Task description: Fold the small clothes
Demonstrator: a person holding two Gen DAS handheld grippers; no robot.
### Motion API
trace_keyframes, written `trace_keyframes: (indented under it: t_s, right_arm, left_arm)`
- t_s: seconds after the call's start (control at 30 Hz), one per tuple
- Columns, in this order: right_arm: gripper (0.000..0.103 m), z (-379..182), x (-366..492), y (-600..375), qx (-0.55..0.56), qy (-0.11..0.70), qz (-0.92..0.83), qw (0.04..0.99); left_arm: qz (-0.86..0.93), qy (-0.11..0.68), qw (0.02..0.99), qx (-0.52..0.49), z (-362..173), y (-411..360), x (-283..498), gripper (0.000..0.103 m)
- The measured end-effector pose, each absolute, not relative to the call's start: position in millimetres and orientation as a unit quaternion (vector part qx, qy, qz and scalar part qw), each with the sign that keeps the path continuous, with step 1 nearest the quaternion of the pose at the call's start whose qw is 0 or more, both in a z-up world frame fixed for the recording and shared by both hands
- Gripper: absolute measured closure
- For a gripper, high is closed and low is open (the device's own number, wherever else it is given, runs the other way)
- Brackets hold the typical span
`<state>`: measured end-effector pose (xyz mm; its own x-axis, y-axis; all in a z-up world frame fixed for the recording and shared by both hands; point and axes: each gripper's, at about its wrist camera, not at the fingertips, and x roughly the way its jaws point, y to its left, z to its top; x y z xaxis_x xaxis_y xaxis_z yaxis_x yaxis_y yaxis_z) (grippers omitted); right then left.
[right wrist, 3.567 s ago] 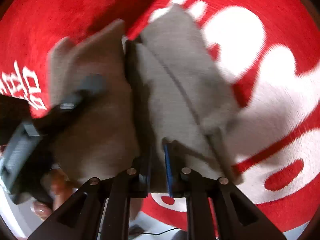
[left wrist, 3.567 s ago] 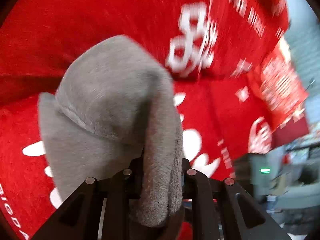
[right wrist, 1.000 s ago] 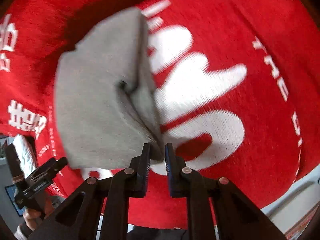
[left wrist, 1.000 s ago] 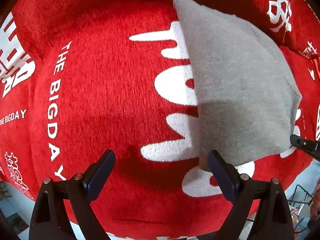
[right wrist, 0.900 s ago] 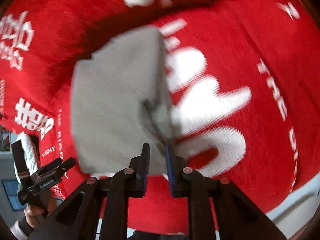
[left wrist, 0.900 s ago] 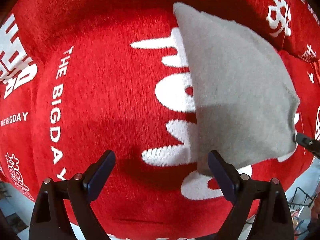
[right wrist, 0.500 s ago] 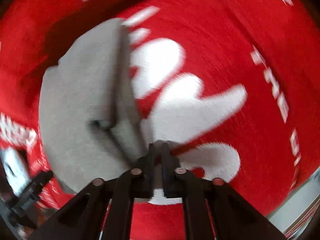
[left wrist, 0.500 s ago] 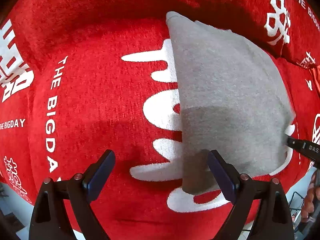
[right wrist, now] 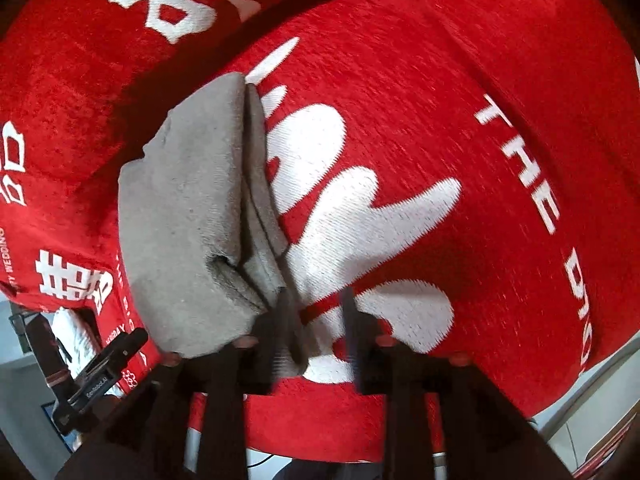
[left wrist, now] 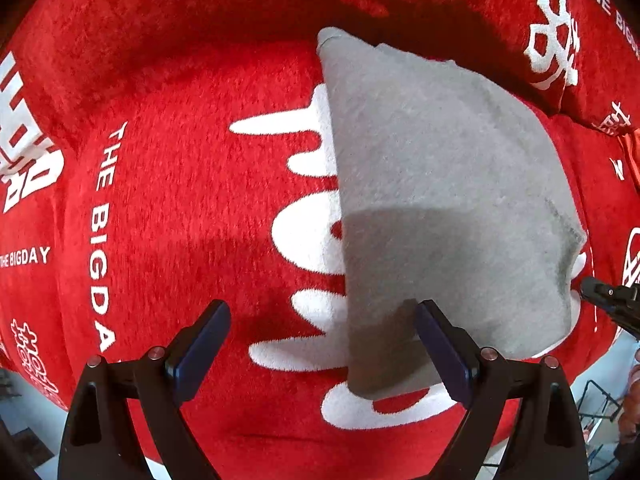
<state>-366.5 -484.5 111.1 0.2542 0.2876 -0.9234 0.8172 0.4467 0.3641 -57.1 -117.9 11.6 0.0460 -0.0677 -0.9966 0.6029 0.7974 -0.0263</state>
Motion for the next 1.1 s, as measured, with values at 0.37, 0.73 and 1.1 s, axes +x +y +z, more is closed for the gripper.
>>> trace_keyframes:
  t_s: [0.37, 0.73, 1.1]
  right_arm:
    - [0.045, 115, -357, -495, 0.481, 0.570, -0.196, 0.637]
    - [0.027, 114, -341, -510, 0.489, 0.558, -0.150, 0.653]
    - [0.027, 71, -315, -535, 0.553, 0.536, -0.059, 0.636]
  left_arm:
    - [-0.241, 0.662, 0.678, 0.208, 8, -129, -55, 0.009]
    - [-0.254, 0.655, 0.695, 0.153, 21, -135, -27, 0.000]
    - [-0.291, 0.704, 0.644, 0.071, -20, -145, 26, 0.000]
